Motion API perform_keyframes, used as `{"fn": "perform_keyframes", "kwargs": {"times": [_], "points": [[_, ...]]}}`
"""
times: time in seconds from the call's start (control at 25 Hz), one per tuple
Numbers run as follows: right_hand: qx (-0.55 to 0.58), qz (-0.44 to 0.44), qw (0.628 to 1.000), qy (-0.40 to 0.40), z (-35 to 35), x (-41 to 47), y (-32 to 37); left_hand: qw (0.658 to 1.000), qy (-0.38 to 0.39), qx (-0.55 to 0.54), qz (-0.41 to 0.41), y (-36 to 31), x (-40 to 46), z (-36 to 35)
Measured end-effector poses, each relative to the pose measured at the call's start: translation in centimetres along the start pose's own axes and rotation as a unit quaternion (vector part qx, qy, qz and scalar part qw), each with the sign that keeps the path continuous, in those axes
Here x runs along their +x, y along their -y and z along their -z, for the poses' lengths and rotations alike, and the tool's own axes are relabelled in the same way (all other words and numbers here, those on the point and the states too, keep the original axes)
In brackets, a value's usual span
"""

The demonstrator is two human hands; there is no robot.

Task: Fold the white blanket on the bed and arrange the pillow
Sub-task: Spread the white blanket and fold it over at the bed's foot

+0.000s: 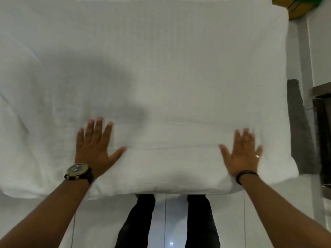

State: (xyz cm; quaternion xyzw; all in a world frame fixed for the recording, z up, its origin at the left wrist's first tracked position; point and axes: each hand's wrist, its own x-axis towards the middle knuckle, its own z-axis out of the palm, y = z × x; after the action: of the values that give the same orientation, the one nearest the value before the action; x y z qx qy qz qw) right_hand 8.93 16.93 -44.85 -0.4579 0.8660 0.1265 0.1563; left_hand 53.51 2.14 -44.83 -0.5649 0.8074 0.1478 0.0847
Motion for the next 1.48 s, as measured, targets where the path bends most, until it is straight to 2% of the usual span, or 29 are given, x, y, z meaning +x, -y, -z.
{"fn": "perform_keyframes", "kwargs": {"times": [0.08, 0.12, 0.16, 0.24, 0.32, 0.4, 0.48, 0.6, 0.72, 0.84, 0.88, 0.92, 1.0, 1.04, 1.08, 1.16, 1.24, 1.32, 1.4, 1.48], "points": [[0.042, -0.075, 0.995, 0.045, 1.8, 0.1, -0.3, 1.0, 0.014, -0.009, 0.008, -0.4, -0.1, 0.7], [0.065, -0.079, 0.994, 0.035, 2.6, 0.3, 1.9, 1.0, 0.02, -0.014, 0.007, -0.6, 0.1, 1.1], [0.085, -0.044, 0.995, 0.006, 3.0, 0.3, 5.0, 0.999, 0.029, -0.014, -0.002, -0.8, 0.4, 1.4], [0.104, 0.131, 0.984, -0.057, 2.9, -0.1, 13.4, 0.999, 0.022, -0.005, -0.029, -1.0, 1.8, 1.3], [0.132, 0.292, 0.942, -0.099, 3.9, 2.1, 23.3, 0.998, -0.021, -0.001, -0.055, -1.1, 7.0, 2.2], [0.122, 0.364, 0.917, -0.105, 5.7, 7.4, 29.2, 0.996, -0.045, 0.023, -0.073, -1.2, 13.7, 3.7], [0.057, 0.319, 0.94, -0.11, 6.8, 14.2, 28.1, 0.997, -0.049, 0.044, -0.048, -0.8, 19.1, 5.5], [0.012, 0.168, 0.98, -0.109, 7.8, 23.3, 18.8, 0.998, -0.029, 0.058, 0.015, 0.4, 25.1, 6.6], [0.013, 0.064, 0.994, -0.091, 10.1, 27.1, 11.8, 0.997, -0.031, 0.035, 0.068, 0.1, 28.9, 7.7], [0.08, -0.004, 0.991, -0.106, 10.8, 26.7, 15.5, 0.995, -0.048, 0.041, 0.082, 0.0, 31.6, 8.4], [0.108, 0.036, 0.986, -0.123, 10.9, 26.0, 19.3, 0.995, -0.051, 0.043, 0.077, 0.1, 32.4, 8.4], [0.129, 0.13, 0.973, -0.138, 10.7, 25.1, 23.8, 0.994, -0.059, 0.046, 0.075, 0.4, 32.7, 8.3], [0.112, 0.355, 0.919, -0.129, 10.5, 24.4, 31.3, 0.993, -0.075, 0.054, 0.074, 1.0, 33.0, 7.7], [0.083, 0.408, 0.9, -0.128, 11.2, 26.0, 32.7, 0.993, -0.074, 0.056, 0.073, 1.2, 33.2, 7.4], [0.057, 0.403, 0.902, -0.146, 12.0, 28.7, 32.0, 0.993, -0.072, 0.059, 0.073, 1.3, 33.5, 7.3], [0.016, 0.287, 0.942, -0.176, 12.8, 35.4, 25.7, 0.993, -0.073, 0.063, 0.072, 1.5, 33.8, 7.3], [-0.003, 0.119, 0.984, -0.134, 14.7, 40.1, 16.3, 0.994, -0.071, 0.057, 0.067, 1.5, 33.9, 7.2], [0.009, -0.002, 0.996, -0.09, 16.2, 41.2, 9.4, 0.994, -0.071, 0.056, 0.063, 1.5, 33.8, 6.9], [0.045, -0.043, 0.996, -0.067, 16.7, 41.1, 7.7, 0.994, -0.073, 0.056, 0.062, 1.6, 34.2, 6.8], [0.094, -0.091, 0.987, -0.089, 16.9, 40.1, 9.6, 0.995, -0.063, 0.052, 0.063, 1.7, 34.3, 6.8]]}}
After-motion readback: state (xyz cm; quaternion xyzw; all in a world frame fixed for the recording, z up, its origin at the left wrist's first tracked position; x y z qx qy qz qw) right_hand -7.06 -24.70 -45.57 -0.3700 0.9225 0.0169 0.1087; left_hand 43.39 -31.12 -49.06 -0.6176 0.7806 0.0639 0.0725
